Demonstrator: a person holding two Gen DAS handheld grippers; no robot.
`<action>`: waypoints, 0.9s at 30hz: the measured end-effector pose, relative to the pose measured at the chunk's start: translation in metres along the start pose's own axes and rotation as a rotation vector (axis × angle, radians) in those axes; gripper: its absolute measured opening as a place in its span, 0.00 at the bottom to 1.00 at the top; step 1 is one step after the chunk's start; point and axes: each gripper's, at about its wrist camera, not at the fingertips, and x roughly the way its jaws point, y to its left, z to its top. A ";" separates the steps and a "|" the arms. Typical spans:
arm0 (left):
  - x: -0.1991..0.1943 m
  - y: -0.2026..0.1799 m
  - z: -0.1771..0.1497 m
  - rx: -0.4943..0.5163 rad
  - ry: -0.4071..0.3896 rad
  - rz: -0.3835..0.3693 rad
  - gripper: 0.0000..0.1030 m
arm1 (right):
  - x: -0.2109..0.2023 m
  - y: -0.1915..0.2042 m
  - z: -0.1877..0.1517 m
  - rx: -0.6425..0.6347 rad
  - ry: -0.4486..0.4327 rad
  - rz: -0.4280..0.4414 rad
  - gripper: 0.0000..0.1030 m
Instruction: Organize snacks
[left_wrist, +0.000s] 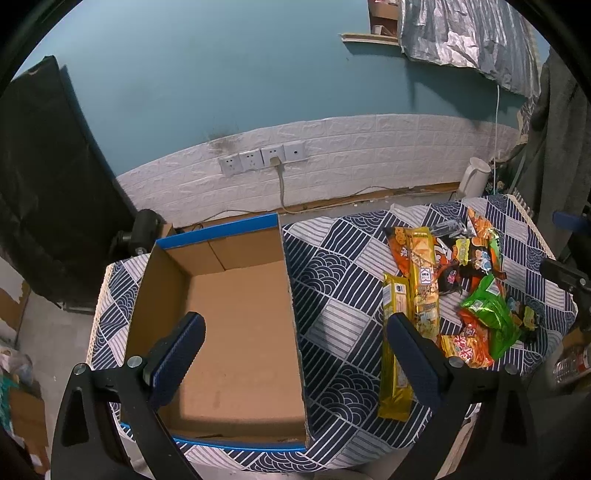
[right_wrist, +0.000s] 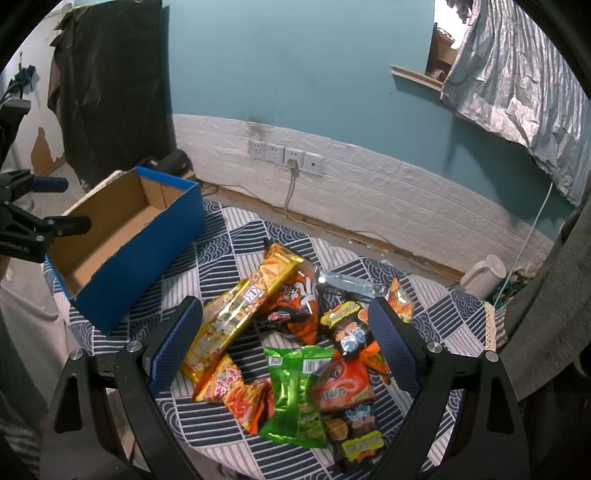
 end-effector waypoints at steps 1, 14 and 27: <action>0.000 0.000 0.000 0.002 0.001 -0.001 0.97 | 0.000 0.000 0.000 0.000 0.000 0.001 0.87; 0.001 -0.003 -0.002 0.006 0.006 -0.003 0.97 | -0.001 -0.001 0.000 0.002 0.000 0.003 0.87; 0.002 -0.002 0.000 0.011 0.014 -0.013 0.97 | -0.002 -0.002 0.000 0.003 0.003 0.003 0.87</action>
